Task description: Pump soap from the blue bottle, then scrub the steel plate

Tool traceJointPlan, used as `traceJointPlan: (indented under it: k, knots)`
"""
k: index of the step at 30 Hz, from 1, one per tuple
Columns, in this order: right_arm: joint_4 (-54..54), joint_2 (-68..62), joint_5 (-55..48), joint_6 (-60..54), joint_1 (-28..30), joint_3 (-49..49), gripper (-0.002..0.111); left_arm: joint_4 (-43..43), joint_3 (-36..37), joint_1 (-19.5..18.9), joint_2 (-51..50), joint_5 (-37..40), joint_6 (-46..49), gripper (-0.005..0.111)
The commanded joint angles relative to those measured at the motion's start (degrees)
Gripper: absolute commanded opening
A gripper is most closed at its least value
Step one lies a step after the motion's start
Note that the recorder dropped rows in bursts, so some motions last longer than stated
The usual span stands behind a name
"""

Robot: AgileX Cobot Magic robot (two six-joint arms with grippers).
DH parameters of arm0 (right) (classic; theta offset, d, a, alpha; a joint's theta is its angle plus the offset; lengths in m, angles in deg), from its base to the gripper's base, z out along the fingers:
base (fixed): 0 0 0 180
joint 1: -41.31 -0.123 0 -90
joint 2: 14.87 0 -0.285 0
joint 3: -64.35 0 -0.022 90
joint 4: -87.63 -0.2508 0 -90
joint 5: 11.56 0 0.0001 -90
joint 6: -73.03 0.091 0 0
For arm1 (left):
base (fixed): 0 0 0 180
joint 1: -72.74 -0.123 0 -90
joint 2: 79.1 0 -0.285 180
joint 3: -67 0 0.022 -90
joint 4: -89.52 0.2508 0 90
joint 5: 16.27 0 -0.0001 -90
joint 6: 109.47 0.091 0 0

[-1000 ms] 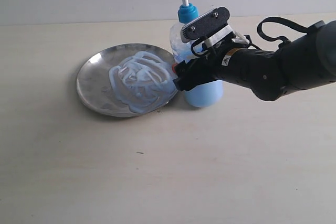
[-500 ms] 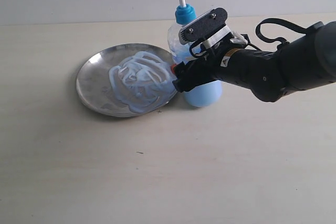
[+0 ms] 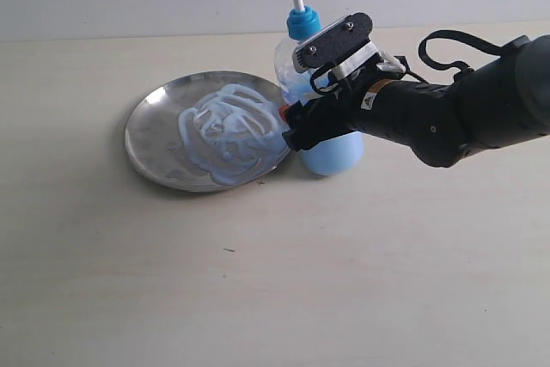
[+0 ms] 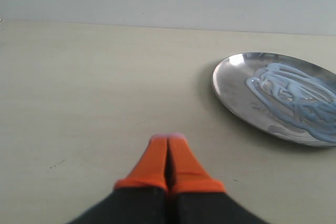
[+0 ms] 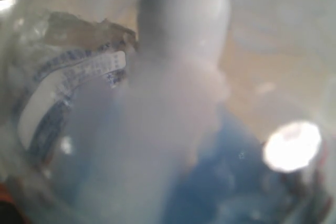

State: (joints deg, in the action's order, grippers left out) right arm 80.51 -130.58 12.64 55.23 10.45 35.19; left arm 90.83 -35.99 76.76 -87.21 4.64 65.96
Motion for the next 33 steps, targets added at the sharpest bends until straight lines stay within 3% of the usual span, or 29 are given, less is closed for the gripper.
traceJointPlan:
  k: [1, 21, 33]
  knots:
    - [0.63, 1.06, 7.18, -0.24, 0.29, 1.0, 0.0, 0.25, 0.2, 0.06, 0.33, -1.1, 0.24, 0.0]
    - [3.13, 1.06, 7.54, -0.24, 0.29, 1.0, 0.0, 1.52, 0.2, 0.06, 0.33, 0.22, 0.24, 0.0]
    - [3.13, 1.06, 7.65, -0.24, 0.29, 1.0, 0.0, 1.52, -10.75, 0.06, -7.56, 0.44, 0.24, 0.0]
